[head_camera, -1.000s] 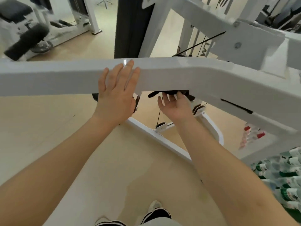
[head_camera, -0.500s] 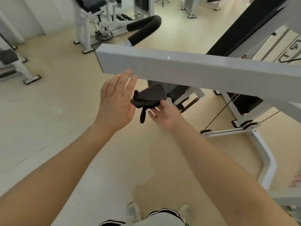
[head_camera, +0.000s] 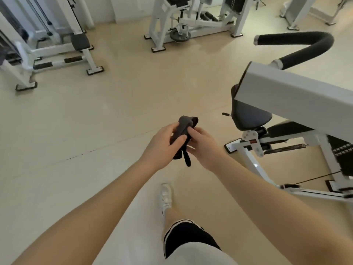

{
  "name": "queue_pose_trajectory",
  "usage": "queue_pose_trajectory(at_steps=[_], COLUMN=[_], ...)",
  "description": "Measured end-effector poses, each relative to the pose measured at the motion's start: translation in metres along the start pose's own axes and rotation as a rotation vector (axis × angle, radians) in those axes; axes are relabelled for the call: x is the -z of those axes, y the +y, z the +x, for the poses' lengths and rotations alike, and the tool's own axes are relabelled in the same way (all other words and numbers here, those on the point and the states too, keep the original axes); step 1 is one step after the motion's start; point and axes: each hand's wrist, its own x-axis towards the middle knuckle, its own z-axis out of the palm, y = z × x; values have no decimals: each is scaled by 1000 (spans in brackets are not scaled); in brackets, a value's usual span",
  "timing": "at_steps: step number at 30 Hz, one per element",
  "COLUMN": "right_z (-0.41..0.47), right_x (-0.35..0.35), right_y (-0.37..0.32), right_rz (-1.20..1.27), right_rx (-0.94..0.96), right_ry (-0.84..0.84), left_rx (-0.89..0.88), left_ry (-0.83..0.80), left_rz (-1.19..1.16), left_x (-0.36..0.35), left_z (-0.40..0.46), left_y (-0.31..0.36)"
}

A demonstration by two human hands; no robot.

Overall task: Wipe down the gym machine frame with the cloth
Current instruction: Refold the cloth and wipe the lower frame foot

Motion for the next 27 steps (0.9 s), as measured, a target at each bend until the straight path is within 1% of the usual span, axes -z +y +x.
queue_pose_trajectory(at_steps=[2,5,7,9,11,16,18,20,23,27], right_z=[31,87,129,166,196,260,280,303,343,405], right_x=[-12,-35,-50,-67,-84,-108,-109,-105,-91,-67], right_y=[0,-11,-24,-43,-63,-120,-138,-153,-174,-215], right_rz=[-32,-58,-21,37,72,-38,-16,114,280,322], right_rx=[-10,-17,-5,16,6,4,14,29,66,64], right_ry=[-1,-39,-38,-10,27,30,50,77,164,354], left_rx=[41,49,46,48,40,-55,-59,-56,-80,-73], left_ry=[-3,-49,-72,-100,-134,-137,-176,-228,-231,-354], left_rz=[-17,15,13,-9,17,54,16,-23,-34,-91], left_x=[16,45,66,90,111,144,150,156,161,154], left_z=[28,87,128,170,207,291,326,365,434,537], left_y=[-20,-52,-68,-74,-78,-86,-88,-88,-93,-100])
